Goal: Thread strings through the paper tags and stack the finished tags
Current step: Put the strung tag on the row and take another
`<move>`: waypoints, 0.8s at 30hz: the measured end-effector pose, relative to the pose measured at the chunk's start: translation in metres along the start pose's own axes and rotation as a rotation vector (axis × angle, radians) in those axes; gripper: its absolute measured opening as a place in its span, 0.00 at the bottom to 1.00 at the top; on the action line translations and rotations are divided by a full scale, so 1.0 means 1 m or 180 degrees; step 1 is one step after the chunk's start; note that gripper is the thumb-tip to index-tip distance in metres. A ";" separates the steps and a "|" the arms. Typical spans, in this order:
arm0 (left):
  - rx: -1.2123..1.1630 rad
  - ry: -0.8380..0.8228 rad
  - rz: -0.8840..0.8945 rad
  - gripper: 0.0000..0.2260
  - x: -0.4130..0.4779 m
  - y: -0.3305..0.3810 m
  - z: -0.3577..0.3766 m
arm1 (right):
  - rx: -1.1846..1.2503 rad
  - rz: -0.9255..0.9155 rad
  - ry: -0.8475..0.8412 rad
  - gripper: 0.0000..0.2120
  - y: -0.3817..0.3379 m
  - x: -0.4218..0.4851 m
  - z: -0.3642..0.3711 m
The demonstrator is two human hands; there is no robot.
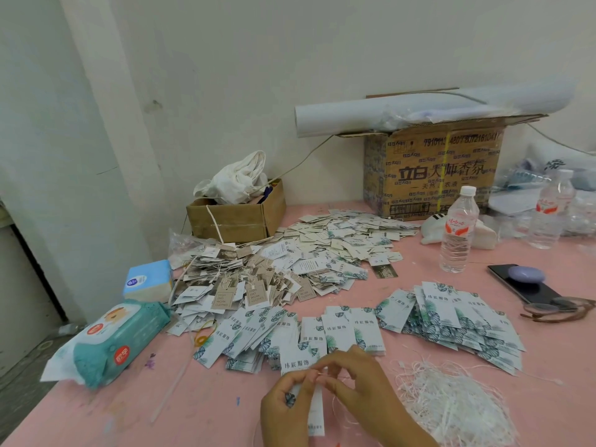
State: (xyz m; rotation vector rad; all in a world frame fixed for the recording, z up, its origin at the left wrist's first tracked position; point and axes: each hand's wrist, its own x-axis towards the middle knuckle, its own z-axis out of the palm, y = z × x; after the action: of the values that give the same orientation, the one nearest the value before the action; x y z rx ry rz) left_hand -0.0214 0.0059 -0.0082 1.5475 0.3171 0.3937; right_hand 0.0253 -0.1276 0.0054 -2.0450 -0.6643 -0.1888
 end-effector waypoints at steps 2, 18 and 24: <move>0.0036 -0.0025 0.0022 0.10 0.000 0.000 0.000 | -0.0036 -0.0055 0.0172 0.07 0.001 0.001 0.000; -0.0141 -0.0610 0.0140 0.29 0.004 -0.012 0.006 | 0.0357 -0.0038 0.0796 0.13 0.001 0.000 0.000; -0.0249 -0.0751 -0.0074 0.17 0.006 -0.013 0.004 | -0.0118 -0.0362 0.0669 0.10 -0.003 0.000 0.003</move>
State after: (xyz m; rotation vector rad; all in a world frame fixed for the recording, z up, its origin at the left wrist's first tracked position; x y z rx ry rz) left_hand -0.0133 0.0056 -0.0208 1.4947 0.1343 0.2000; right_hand 0.0238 -0.1240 0.0061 -1.9895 -0.6493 -0.4784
